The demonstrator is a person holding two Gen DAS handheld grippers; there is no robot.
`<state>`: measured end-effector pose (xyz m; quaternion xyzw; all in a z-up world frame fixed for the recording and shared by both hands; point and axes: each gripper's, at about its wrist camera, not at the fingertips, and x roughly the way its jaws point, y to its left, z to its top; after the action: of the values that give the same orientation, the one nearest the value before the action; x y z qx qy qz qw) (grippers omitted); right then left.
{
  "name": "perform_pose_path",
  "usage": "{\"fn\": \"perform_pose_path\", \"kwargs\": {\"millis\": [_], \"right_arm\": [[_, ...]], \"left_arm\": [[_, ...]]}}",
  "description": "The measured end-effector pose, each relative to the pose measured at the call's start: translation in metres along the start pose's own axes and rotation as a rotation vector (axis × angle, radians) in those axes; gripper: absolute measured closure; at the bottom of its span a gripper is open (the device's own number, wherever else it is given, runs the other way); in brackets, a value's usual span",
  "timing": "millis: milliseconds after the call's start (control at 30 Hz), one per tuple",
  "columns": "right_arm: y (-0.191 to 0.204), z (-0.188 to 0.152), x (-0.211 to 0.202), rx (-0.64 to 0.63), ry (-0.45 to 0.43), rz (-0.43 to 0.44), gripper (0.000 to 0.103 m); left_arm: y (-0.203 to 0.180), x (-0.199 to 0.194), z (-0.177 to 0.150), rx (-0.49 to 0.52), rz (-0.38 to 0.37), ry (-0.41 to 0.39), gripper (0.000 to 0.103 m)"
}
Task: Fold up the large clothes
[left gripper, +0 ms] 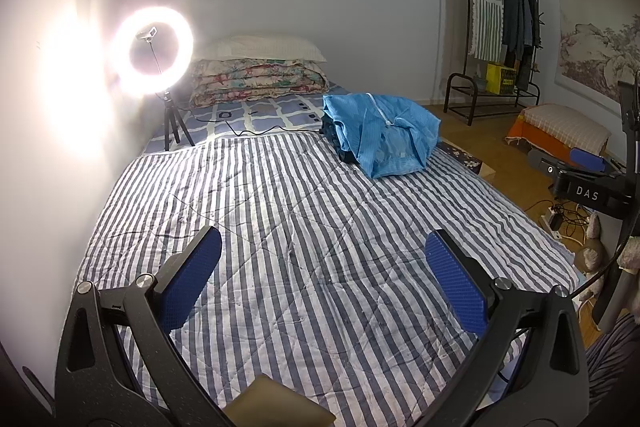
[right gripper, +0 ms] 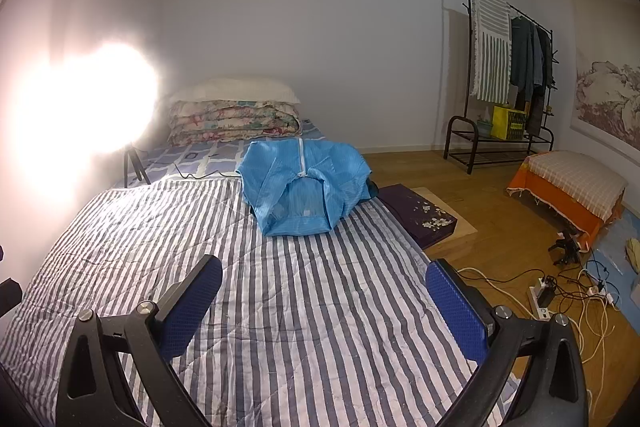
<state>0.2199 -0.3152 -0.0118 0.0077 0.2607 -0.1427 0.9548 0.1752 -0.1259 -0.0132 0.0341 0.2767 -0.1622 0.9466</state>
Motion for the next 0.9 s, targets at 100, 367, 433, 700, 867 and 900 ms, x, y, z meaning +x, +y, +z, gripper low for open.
{"fn": "perform_pose_path", "kwargs": {"millis": [100, 367, 433, 700, 867, 900], "right_arm": [[-0.0006, 0.0004, 0.0007, 0.001, -0.001, 0.000, 0.000], [-0.0009, 0.0005, 0.0007, -0.002, 0.001, 0.004, 0.000], [-0.0012, 0.0002, 0.0010, -0.004, 0.002, 0.005, 0.000], [-0.0016, -0.0009, 0.0003, -0.006, 0.005, 0.004, 0.000], [-0.0019, -0.0009, 0.0005, -0.008, 0.006, 0.005, 0.000], [-0.0019, -0.0008, 0.0007, -0.008, 0.007, 0.006, 0.000]], "left_arm": [[-0.0004, -0.0003, -0.0004, 0.001, -0.001, -0.001, 0.000], [0.0000, 0.0005, -0.0020, 0.000, -0.002, 0.001, 0.000], [0.0004, 0.0007, -0.0007, -0.005, -0.005, 0.006, 0.000], [-0.0049, 0.0013, 0.0020, -0.009, 0.005, 0.022, 0.000], [-0.0052, 0.0018, 0.0006, -0.019, 0.001, 0.025, 0.000], [-0.0051, 0.0018, -0.0001, -0.019, 0.000, 0.025, 0.000]]}}
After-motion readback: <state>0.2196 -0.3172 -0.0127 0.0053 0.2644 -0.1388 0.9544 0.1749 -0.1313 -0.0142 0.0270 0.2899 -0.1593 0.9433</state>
